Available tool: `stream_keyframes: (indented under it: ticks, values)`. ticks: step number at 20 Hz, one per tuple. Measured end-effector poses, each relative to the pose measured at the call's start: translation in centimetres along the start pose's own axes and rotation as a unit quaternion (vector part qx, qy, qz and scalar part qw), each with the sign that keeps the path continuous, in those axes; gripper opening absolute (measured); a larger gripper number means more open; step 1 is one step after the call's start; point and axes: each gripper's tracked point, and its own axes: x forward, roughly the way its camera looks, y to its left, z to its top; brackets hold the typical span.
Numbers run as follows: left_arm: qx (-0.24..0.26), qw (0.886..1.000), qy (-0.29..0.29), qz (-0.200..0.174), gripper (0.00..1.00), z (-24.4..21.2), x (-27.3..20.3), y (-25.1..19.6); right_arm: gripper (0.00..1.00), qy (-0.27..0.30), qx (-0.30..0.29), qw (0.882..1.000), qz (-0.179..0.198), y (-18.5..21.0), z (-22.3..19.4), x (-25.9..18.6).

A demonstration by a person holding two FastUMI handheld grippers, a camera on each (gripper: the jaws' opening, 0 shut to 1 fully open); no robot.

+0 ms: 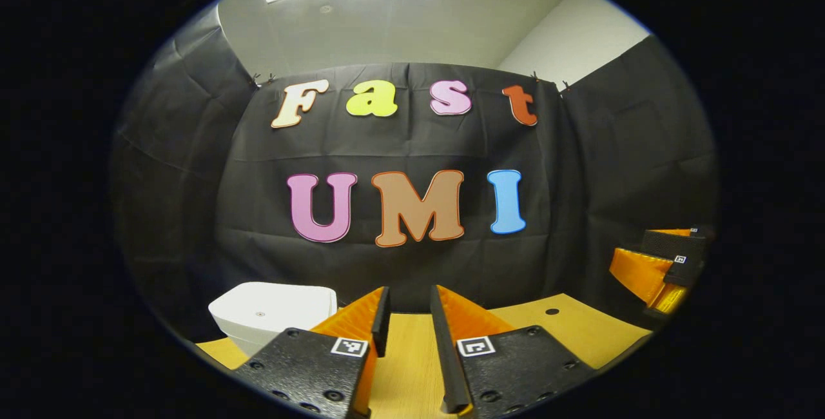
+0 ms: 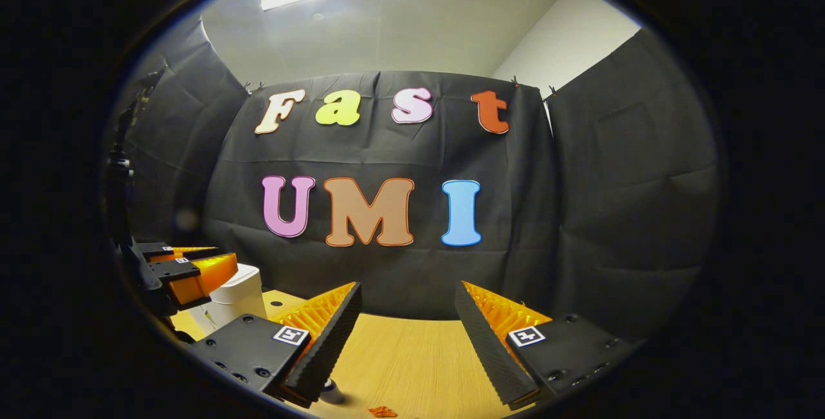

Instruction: Press the lid of the desktop garbage bin to open it, pick up the crumpled paper on the desktop and throw it into the bin, then pick up the pop can on the desktop and drop it into the bin, and finally close the garbage bin lid.

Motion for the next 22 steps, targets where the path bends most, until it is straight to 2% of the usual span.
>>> stream_keyframes:
  ticks: [2,3,4,5,9,10,11,12,17,21,22]
  values:
    - [0.001,1.000,-0.004,0.006,0.21,0.1,0.2,0.5,0.96,0.000,-0.001,1.000,0.000,0.1,0.0,0.1]
    - [0.003,1.000,-0.005,0.011,0.12,0.3,0.2,0.7,1.00,0.000,-0.002,1.000,0.000,0.0,-0.1,0.2]
    - [0.004,1.000,-0.006,0.018,0.08,0.3,0.2,1.1,0.96,0.001,-0.002,1.000,0.000,0.1,-0.2,0.3]
    - [0.005,1.000,-0.008,0.027,0.03,0.4,0.4,1.7,1.00,0.003,-0.002,1.000,0.000,0.2,-0.2,0.4]
    - [0.005,0.999,-0.003,0.036,0.00,-0.1,1.1,3.0,1.00,0.005,-0.004,1.000,-0.002,0.5,-0.4,0.8]
    - [0.008,0.999,-0.003,0.046,0.00,-0.1,1.4,4.1,0.96,0.006,-0.004,1.000,-0.003,0.6,-0.5,0.9]
    - [0.012,0.998,-0.005,0.056,0.00,-0.1,1.8,5.2,1.00,0.008,-0.005,1.000,-0.004,0.8,-0.6,1.0]
    - [0.019,0.997,-0.005,0.070,0.00,-0.1,2.2,6.4,0.96,0.010,-0.006,1.000,-0.004,1.0,-0.7,1.0]
    - [0.034,0.990,0.024,0.132,0.00,-2.1,3.4,12.9,0.96,0.022,-0.013,1.000,-0.004,2.1,-1.6,1.5]
    - [0.019,0.985,0.064,0.159,0.00,-5.2,3.4,16.3,0.96,0.030,-0.026,0.999,-0.001,3.1,-1.9,1.8]
    - [0.017,0.984,0.074,0.164,0.00,-6.0,3.5,16.9,1.00,0.031,-0.029,0.999,0.000,3.3,-1.9,2.0]
